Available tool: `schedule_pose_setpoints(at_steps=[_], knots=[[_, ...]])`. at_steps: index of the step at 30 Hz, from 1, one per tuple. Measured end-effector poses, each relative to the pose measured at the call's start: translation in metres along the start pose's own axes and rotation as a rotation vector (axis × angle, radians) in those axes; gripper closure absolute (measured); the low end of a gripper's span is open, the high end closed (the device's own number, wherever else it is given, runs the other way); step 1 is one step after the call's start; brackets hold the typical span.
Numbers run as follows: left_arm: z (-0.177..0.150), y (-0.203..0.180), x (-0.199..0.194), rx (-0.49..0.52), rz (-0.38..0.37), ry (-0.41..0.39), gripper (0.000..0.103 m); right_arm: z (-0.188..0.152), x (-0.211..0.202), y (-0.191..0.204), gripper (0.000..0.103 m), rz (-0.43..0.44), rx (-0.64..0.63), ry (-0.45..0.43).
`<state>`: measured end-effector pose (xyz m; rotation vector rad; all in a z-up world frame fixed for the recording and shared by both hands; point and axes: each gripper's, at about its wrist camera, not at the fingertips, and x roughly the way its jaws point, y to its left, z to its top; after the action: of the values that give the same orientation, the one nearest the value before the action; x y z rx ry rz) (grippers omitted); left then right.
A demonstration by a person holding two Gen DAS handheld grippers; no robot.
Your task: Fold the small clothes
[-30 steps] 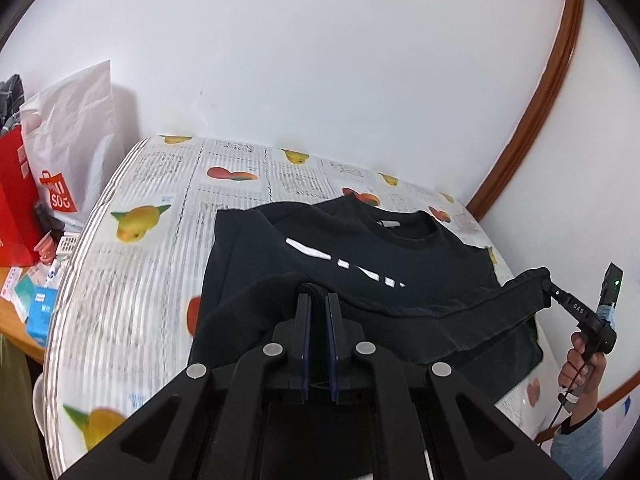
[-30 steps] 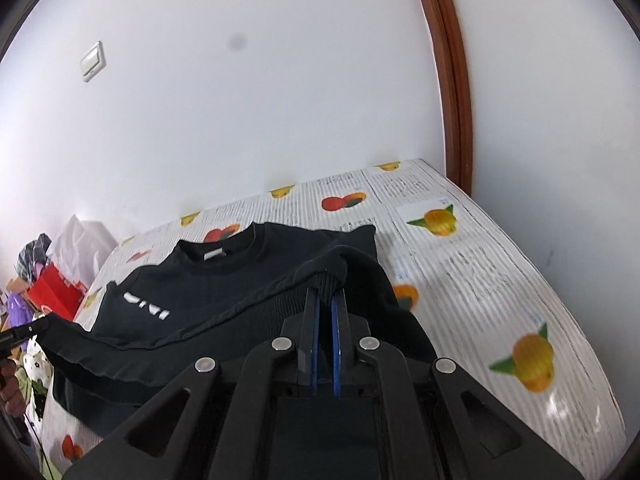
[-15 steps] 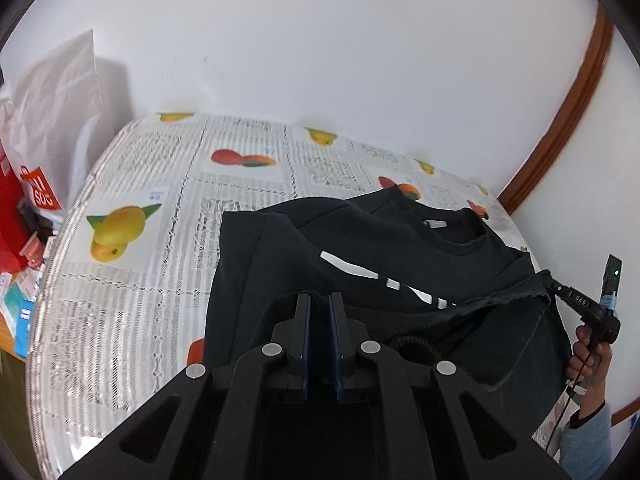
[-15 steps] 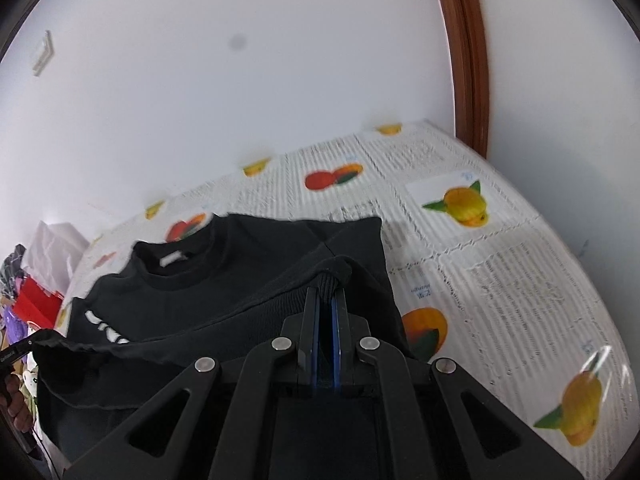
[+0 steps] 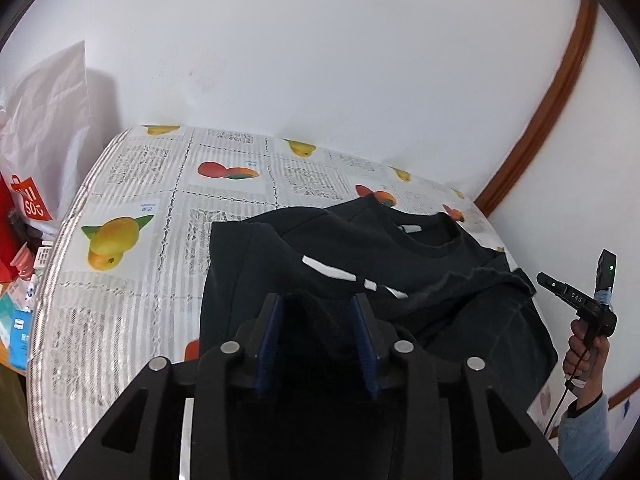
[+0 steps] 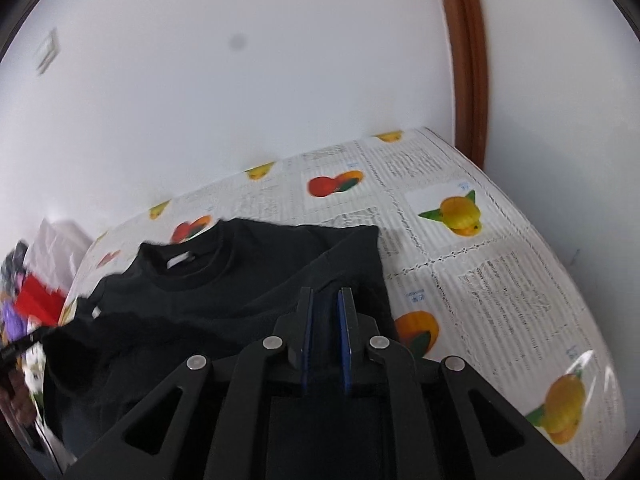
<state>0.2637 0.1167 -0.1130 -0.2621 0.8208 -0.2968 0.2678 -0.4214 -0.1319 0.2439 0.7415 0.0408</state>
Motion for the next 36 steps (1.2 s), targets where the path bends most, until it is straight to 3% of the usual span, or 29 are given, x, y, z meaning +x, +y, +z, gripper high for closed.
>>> schedule_pose_setpoints(at_steps=[3,9,15,22,25,28,31,36], knots=[[-0.011,-0.003,-0.013,0.035,-0.012,-0.008,0.058,-0.012,-0.016,0.008,0.087,0.018,-0.051,0.003],[-0.038,-0.015,-0.019,0.118,-0.005,0.028,0.057,-0.047,-0.015,0.024,0.086,0.042,-0.148,0.102],[-0.053,-0.028,0.019,0.127,-0.044,0.16,0.057,-0.064,0.012,0.036,0.086,0.061,-0.161,0.184],[-0.038,-0.045,0.048,0.188,0.026,0.141,0.056,-0.046,0.05,0.052,0.086,0.032,-0.173,0.213],[-0.024,-0.039,0.054,0.165,0.025,0.131,0.056,-0.027,0.059,0.048,0.086,0.03,-0.121,0.188],[-0.012,-0.029,0.059,0.148,0.084,0.114,0.056,-0.007,0.07,0.04,0.086,-0.017,-0.07,0.162],[-0.006,-0.017,0.058,0.095,0.054,0.116,0.056,0.007,0.08,0.032,0.086,-0.074,-0.047,0.161],[0.006,-0.01,0.045,0.12,0.113,0.049,0.056,0.012,0.081,0.028,0.086,-0.055,-0.074,0.185]])
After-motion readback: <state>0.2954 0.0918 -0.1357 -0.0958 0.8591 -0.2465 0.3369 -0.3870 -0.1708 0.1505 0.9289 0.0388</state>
